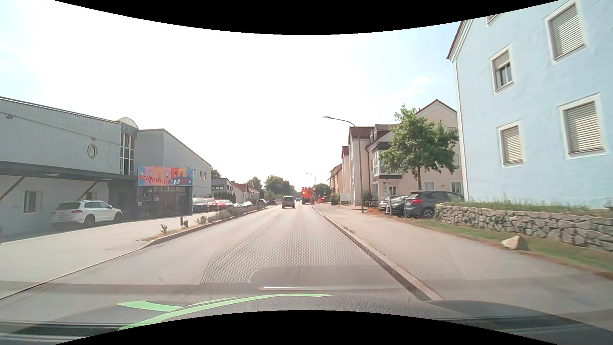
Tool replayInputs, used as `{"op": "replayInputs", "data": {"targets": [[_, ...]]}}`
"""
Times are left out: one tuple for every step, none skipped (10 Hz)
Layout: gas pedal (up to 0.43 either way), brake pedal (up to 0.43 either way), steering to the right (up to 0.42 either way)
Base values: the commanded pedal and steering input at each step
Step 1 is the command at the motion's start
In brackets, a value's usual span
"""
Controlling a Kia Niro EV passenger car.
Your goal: Follow the waypoints while adhering to traffic rules and regulations
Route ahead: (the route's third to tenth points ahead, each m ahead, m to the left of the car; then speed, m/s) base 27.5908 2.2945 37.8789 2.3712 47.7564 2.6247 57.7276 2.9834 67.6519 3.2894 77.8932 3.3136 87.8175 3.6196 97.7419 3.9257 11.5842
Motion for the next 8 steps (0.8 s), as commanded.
{"op": "replayInputs", "data": {"targets": [[0.079, 0.0, -0.005], [0.079, 0.0, -0.005], [0.067, 0.0, -0.005], [0.067, 0.0, -0.005], [0.067, 0.0, -0.005], [0.067, 0.0, -0.006], [0.067, 0.0, -0.006], [0.067, 0.0, -0.006]]}}
